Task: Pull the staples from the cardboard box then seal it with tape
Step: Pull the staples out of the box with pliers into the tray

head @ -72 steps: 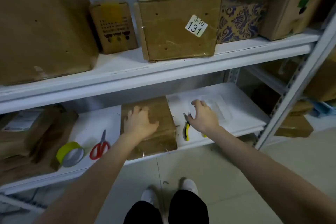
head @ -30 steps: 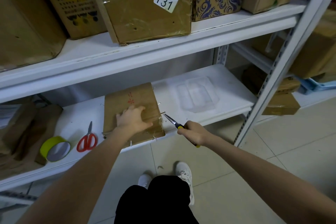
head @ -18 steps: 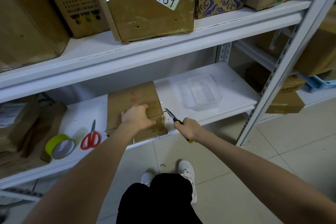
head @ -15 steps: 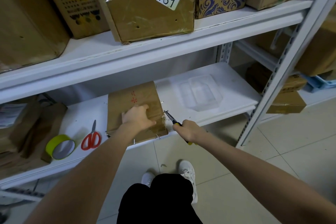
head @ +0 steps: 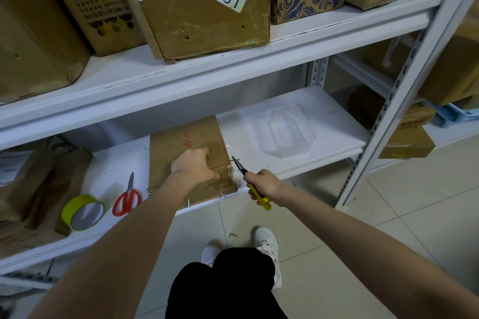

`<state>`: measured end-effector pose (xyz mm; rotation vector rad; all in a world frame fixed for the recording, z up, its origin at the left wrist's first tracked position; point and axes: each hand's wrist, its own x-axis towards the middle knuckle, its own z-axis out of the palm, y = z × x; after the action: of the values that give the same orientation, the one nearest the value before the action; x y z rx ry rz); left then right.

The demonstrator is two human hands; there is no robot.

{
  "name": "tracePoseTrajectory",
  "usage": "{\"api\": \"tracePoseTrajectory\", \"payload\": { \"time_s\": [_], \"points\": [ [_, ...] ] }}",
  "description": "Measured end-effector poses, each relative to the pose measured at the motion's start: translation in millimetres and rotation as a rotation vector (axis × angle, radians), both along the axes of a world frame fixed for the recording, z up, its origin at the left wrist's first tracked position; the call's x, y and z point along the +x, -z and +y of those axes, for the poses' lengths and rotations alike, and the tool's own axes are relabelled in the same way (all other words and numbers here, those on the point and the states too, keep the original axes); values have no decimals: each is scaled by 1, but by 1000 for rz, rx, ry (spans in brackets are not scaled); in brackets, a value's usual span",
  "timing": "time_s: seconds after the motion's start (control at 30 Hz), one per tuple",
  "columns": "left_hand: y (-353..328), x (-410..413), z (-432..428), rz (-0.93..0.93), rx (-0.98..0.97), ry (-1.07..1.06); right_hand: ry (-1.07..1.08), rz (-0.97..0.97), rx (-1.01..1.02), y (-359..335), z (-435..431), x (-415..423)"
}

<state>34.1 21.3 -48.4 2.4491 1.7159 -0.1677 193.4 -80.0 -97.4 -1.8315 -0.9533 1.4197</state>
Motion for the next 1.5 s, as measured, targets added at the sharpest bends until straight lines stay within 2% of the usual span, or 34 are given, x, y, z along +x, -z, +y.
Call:
{"api": "tracePoseTrajectory", "payload": {
  "time_s": [0.1,0.17,0.33,0.5,0.6,0.77,0.87,1.1,1.27,1.5],
  "points": [
    [0,0,0,1,2,1,-43,-321,47,-4,0,1],
    [0,0,0,0,1,3,-28,-396,75,-5,1,2],
    [0,0,0,-8,1,5,61,-186,35,-2,1,2],
    [1,0,1,-20,1,13,86,-166,28,-2,0,4],
    [2,-1,1,-23,4,19,91,-241,39,-5,2,4],
    [1,-2,1,-33,7,27,25,-479,118,-12,-2,3],
    [1,-2,1,-23,10,40,21,-523,130,-15,-7,18],
    [-4,3,2,19,18,63,168,-592,117,-29,1,72],
    [-3,3,2,22,0,65,173,-731,42,-32,27,100],
    [0,3,8,46,-3,93,40,-862,-102,-18,39,106]
  ]
}}
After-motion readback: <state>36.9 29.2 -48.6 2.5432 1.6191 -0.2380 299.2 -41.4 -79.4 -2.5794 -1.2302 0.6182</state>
